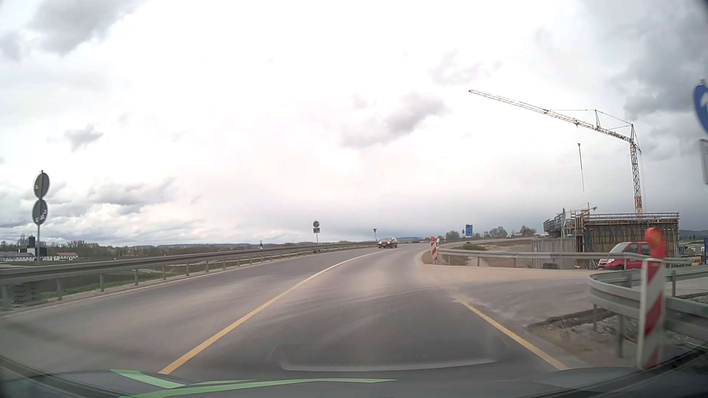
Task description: Follow the waypoints while adhering to traffic rules and regulations
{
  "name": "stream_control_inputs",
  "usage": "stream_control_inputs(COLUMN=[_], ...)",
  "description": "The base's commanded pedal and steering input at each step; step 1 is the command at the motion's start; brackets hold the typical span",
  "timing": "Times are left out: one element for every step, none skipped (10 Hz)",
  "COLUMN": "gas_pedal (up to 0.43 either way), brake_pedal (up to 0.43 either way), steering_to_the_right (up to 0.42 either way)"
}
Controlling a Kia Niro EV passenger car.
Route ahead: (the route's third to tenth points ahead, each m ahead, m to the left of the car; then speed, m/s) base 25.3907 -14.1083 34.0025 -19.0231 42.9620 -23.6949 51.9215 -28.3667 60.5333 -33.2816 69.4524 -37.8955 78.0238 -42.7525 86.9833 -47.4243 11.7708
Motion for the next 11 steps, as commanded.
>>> stream_control_inputs(gas_pedal=[0.169, 0.169, 0.169, 0.169, 0.169, 0.169, 0.169, 0.169, 0.169, 0.169, 0.169], brake_pedal=[0.0, 0.0, 0.0, 0.0, 0.0, 0.0, 0.0, 0.0, 0.0, 0.0, 0.0], steering_to_the_right=[0.015, 0.016, 0.017, 0.017, 0.017, 0.018, 0.019, 0.02, 0.021, 0.022, 0.023])
